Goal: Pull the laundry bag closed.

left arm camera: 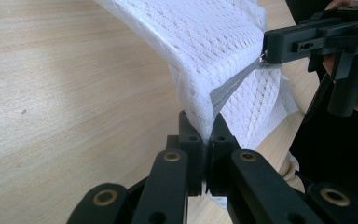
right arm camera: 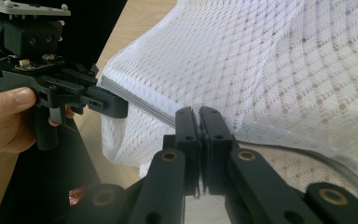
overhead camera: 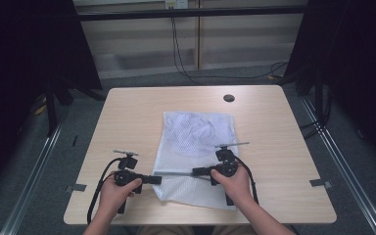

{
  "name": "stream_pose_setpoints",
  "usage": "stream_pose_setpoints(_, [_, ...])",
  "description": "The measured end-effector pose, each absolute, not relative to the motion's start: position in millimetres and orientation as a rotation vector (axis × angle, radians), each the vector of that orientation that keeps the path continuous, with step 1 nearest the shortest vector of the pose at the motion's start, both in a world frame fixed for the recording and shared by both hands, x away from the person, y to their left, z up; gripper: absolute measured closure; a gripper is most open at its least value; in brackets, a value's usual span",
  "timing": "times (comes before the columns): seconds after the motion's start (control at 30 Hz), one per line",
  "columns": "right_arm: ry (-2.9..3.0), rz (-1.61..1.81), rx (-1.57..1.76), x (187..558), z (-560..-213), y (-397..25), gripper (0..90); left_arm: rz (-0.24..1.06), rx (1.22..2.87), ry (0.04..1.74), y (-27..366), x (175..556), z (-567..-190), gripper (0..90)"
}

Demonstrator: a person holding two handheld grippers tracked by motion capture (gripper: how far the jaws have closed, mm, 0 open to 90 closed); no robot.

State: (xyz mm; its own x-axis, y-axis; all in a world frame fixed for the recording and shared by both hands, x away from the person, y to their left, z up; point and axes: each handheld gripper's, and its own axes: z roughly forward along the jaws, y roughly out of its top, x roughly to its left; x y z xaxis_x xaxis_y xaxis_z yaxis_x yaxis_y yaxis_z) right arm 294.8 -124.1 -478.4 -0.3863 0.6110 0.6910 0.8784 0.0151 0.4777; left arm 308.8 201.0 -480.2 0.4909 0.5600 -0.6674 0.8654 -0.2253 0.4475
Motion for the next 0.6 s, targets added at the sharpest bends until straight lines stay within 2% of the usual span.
stream_pose_setpoints(0.6, [-2.01, -1.311, -1.535, 293.9, -478.5, -127.0, 87.7, -0.474, 1.926, 1.176, 200.7, 309.1, -480.2, 87.6])
